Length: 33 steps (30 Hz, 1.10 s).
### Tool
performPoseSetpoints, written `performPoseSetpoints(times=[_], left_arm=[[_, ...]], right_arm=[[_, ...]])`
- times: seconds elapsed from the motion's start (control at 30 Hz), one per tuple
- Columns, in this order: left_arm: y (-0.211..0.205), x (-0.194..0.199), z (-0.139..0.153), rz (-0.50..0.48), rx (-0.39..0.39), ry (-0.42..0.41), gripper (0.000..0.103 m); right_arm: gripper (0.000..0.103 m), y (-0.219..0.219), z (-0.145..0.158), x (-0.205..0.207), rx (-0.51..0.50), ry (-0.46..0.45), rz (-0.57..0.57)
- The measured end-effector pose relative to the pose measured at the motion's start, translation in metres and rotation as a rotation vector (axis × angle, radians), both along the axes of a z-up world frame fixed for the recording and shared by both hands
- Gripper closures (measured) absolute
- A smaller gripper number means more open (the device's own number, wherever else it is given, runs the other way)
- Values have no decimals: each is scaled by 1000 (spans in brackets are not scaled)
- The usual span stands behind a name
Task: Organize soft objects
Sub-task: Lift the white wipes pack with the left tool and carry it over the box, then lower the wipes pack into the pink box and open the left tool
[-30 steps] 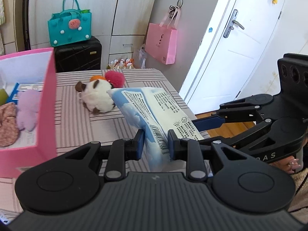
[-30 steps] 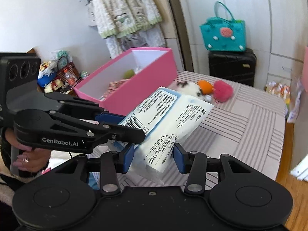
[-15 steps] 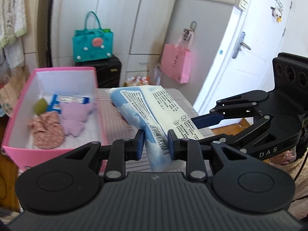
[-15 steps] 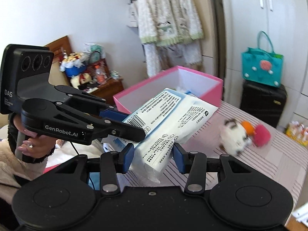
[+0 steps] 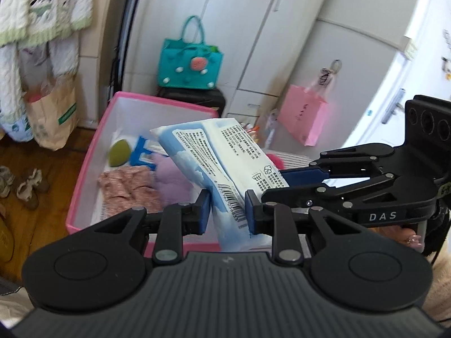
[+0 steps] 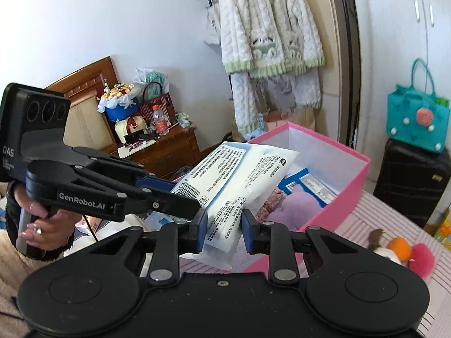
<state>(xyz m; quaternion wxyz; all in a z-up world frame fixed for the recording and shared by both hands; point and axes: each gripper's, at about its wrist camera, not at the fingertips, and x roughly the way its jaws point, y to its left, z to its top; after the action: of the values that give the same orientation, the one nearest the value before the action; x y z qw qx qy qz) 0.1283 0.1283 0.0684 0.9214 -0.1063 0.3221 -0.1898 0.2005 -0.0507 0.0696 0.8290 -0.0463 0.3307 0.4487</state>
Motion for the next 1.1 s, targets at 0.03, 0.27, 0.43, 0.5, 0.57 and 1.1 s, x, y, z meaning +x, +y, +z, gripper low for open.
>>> performPoseSetpoints(times=[0.03,0.27,0.43,0.5,0.57,1.1], left_arm=[[5,6,-3,10,-2,12,79],[32,53,-25,50,45,96,79],[42,79,-45,87,115,163,79],[42,87,-52,91,156,187,79],[43,92,-58,88,193,208,79],[35,92,-54,173,330,133,81]], right_arm=[[72,5,-3,6,-2,7,2],[72,41,-35,50,-15,103,-10],[72,61,-68,71,-29,169,-34],[72,68,-79,76,-34,200,-42],[72,74,-87,79,-42,222,-42],[73,86,-95,81,-76,274,11]])
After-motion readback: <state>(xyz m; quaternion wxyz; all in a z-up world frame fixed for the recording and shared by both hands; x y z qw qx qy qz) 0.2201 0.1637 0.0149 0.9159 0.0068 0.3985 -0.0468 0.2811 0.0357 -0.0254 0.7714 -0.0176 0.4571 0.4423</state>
